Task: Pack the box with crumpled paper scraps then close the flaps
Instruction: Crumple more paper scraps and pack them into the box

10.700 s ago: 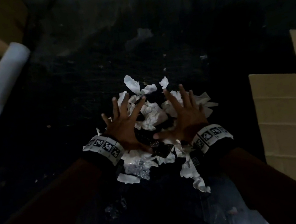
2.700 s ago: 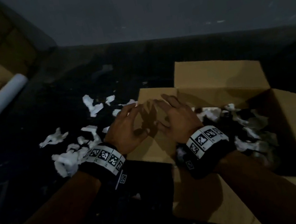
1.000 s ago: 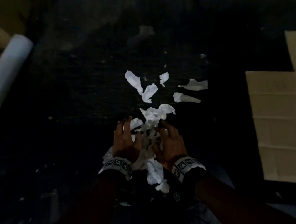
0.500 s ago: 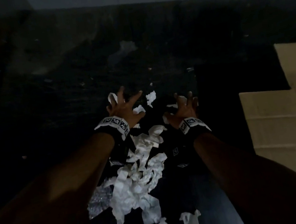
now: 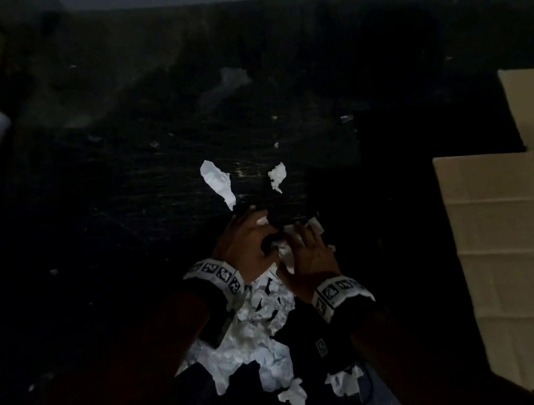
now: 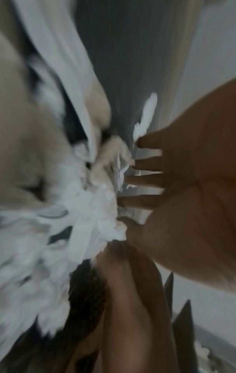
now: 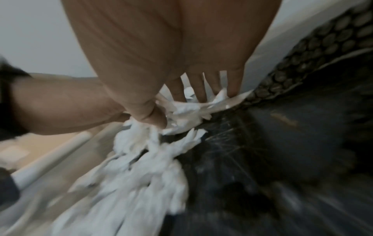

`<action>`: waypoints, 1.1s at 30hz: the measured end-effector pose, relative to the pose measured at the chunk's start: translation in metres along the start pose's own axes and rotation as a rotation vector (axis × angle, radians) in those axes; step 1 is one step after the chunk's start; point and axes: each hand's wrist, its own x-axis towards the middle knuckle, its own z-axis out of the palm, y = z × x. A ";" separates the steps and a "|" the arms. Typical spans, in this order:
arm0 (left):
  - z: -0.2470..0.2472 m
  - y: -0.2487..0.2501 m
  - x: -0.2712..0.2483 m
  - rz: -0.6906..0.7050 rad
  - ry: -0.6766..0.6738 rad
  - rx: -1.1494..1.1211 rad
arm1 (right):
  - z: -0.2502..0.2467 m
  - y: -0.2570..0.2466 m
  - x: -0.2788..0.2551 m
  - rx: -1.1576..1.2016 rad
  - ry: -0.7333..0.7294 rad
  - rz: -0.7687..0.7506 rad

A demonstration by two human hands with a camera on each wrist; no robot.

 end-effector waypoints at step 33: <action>-0.019 -0.032 -0.106 -0.200 0.127 -0.202 | -0.023 -0.020 -0.013 0.185 0.010 -0.305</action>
